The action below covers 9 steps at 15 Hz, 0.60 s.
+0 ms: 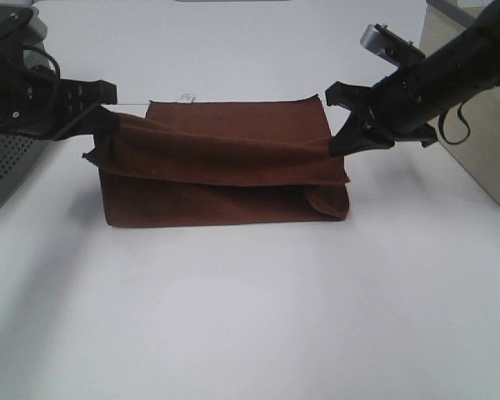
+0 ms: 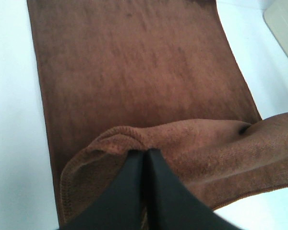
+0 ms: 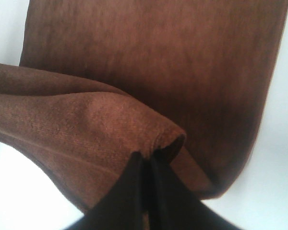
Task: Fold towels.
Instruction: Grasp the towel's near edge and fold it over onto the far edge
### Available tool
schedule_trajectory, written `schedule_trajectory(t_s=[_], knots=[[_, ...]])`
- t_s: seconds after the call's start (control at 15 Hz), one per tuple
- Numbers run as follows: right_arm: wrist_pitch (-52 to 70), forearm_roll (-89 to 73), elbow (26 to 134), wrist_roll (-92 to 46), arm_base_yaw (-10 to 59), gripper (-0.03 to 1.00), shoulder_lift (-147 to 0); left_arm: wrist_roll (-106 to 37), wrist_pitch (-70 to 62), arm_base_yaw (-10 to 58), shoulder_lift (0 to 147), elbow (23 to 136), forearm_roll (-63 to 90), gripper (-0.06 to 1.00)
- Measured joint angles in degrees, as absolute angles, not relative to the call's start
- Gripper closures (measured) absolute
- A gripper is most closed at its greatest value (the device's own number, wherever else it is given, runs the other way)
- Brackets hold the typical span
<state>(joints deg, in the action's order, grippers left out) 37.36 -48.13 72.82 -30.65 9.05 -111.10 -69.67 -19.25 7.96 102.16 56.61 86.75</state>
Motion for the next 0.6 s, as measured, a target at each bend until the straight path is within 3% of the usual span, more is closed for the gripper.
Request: schedule_trajectory(t_s=[0.27,0.6], knots=[[37.9,-39.4,93.8,-24.4,9.1,0.97,-121.6,-69.6,-19.3,8.0,113.9,71.4,86.1,0.94],[38.0,-33.7,112.4,-21.0,9.1,0.97,-131.8,-69.6,-17.5,8.0,123.5,83.7,86.1,0.94]])
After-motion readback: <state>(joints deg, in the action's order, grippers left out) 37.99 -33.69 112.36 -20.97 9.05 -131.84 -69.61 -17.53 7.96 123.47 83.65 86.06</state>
